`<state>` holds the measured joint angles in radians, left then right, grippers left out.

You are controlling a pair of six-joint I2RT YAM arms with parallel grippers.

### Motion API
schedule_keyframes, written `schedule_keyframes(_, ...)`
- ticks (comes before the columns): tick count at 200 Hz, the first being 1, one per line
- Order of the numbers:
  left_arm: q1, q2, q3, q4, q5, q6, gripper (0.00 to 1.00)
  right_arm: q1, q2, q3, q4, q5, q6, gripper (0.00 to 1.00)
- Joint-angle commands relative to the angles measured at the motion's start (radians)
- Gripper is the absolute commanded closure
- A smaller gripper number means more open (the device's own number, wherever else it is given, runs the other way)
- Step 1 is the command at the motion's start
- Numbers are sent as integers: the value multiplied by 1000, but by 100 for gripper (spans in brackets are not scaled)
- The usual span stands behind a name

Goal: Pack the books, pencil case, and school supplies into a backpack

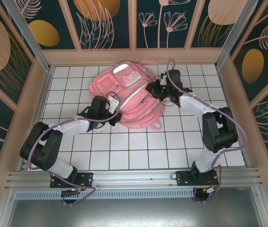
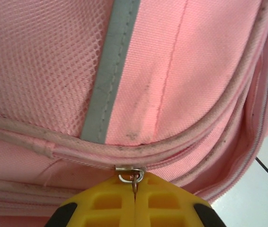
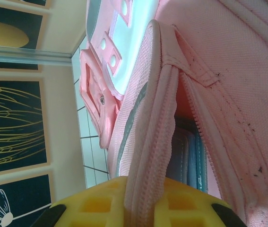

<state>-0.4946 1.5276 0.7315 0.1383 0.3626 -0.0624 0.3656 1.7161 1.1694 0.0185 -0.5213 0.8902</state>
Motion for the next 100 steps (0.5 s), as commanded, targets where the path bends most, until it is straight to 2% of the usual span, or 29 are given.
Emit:
schedule_keyframes(1, -29, -44, -24, -75, 32, -32, 100, -1, -16, -4, 58, 24, -10, 88)
schedule_keyframes(56, -74, -46, -18, -78, 61, -93, 100, 44, -34, -63, 94, 68, 27, 96)
schedule_keyframes(100, -126, -61, 0, 48, 134, -205, 100, 71, -53, -145, 153, 78, 68, 98)
